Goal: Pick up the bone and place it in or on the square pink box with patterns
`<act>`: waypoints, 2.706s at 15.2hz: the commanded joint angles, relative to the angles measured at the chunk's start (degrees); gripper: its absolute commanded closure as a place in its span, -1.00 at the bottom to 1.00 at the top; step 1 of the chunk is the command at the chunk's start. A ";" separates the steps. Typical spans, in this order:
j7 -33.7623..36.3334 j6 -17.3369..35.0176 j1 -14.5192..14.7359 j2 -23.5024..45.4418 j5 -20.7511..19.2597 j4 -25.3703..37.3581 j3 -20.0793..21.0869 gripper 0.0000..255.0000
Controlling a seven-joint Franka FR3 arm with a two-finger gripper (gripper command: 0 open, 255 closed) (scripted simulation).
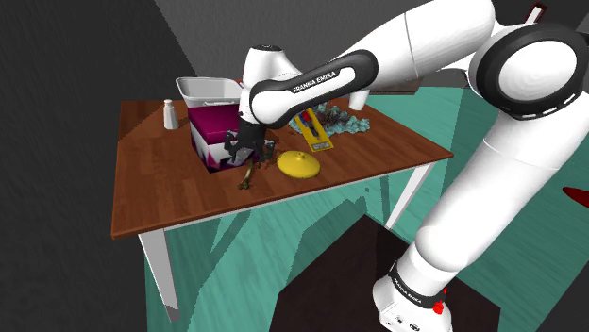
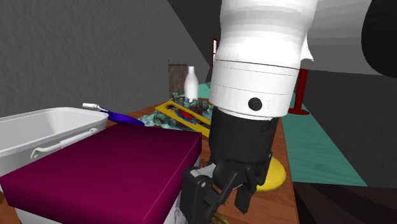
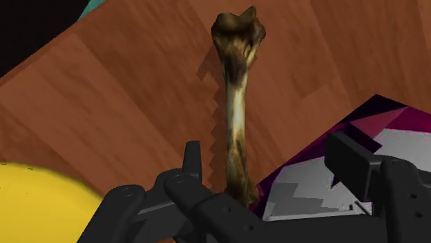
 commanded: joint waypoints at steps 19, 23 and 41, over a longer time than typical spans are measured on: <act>4.12 -1.42 0.37 5.61 -4.79 2.04 -0.39 1.00; 4.12 -1.42 0.37 5.62 -4.80 2.06 -0.39 1.00; 1.33 -12.91 -0.07 0.00 -1.29 8.57 -0.14 1.00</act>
